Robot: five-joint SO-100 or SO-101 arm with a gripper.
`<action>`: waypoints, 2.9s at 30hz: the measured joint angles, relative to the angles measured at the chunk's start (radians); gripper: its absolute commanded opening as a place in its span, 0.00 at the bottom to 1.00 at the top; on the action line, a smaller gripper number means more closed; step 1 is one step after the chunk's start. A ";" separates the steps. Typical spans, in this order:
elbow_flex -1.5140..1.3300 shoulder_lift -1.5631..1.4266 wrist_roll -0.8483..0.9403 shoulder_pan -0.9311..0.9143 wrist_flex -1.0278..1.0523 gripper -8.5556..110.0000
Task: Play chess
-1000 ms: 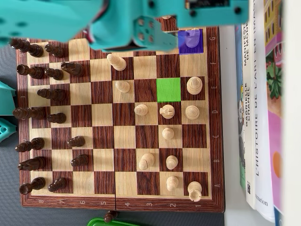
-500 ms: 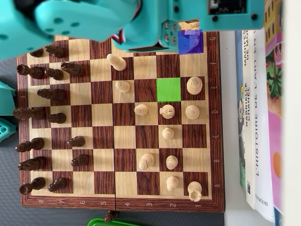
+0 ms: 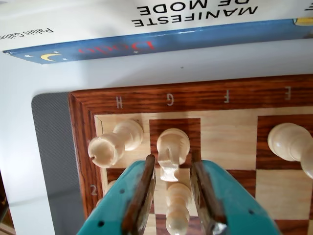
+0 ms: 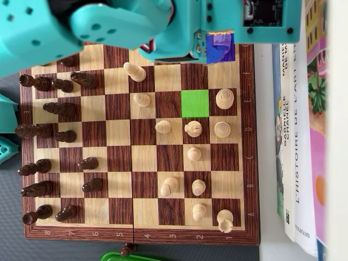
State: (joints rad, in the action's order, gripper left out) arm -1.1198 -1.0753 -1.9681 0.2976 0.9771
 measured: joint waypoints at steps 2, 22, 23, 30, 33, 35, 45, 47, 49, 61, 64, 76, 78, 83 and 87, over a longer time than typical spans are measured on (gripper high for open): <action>0.008 0.008 0.000 0.005 -0.006 0.17; 0.021 0.051 -0.002 0.006 -0.012 0.17; 0.021 0.051 -0.002 0.006 -0.012 0.17; 0.021 0.051 -0.002 0.006 -0.012 0.12; 0.021 0.051 -0.002 0.006 -0.012 0.11; 0.021 0.051 -0.002 0.006 -0.012 0.11; 0.021 0.051 -0.002 -0.003 -0.012 0.11; 0.021 0.048 -0.002 -0.006 -0.012 0.11; 0.015 0.029 -0.002 -0.012 -0.012 0.11; -0.161 -0.181 0.017 -0.031 -0.012 0.11; -0.215 -0.232 0.017 -0.040 -0.012 0.11; -0.383 -0.380 0.044 -0.104 -0.012 0.11; -0.425 -0.399 0.044 -0.117 -0.014 0.11; -0.538 -0.433 0.066 -0.140 -0.097 0.11; -0.588 -0.436 0.089 -0.166 -0.146 0.11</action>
State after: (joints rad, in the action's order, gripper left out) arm -1.7073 -1.5110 -1.8791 0.1319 0.8314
